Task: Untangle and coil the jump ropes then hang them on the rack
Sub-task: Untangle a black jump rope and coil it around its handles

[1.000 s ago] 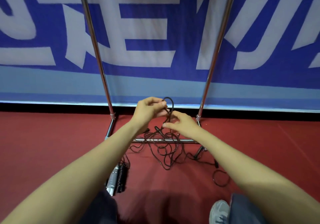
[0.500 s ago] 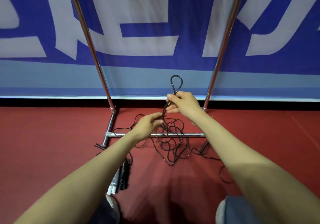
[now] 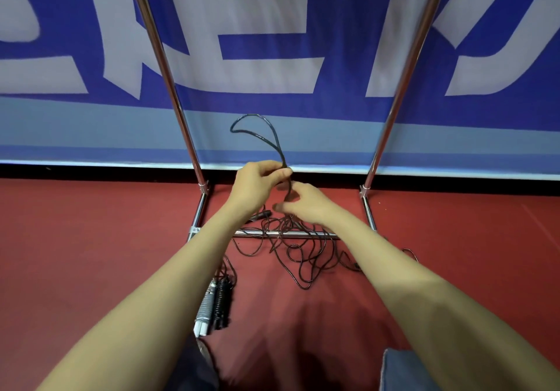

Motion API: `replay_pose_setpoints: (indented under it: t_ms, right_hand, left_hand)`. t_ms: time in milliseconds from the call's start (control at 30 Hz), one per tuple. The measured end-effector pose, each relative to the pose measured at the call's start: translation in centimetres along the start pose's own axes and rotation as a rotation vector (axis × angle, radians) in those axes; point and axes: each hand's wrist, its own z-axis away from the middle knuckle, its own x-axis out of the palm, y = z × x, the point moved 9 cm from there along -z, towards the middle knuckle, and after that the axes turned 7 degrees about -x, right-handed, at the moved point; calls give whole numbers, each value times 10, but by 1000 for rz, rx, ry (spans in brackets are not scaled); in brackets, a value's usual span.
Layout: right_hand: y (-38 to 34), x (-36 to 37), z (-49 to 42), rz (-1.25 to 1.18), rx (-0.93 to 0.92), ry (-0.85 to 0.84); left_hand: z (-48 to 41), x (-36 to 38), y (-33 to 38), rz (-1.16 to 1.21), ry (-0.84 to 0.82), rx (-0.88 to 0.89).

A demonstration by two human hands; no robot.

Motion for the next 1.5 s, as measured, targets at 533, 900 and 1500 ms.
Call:
replay_pose_setpoints:
  t_ms: [533,900,1500]
  right_hand:
    - [-8,-58,17,-301,-45,250]
    - [14,-75,30,-684,55,217]
    - [36,-46,37,24,6,85]
  left_hand:
    - [13,45,-25,92,-330,-130]
    - [23,74,-30,19,-274,-39]
    - [15,50,-15,307,-135,-172]
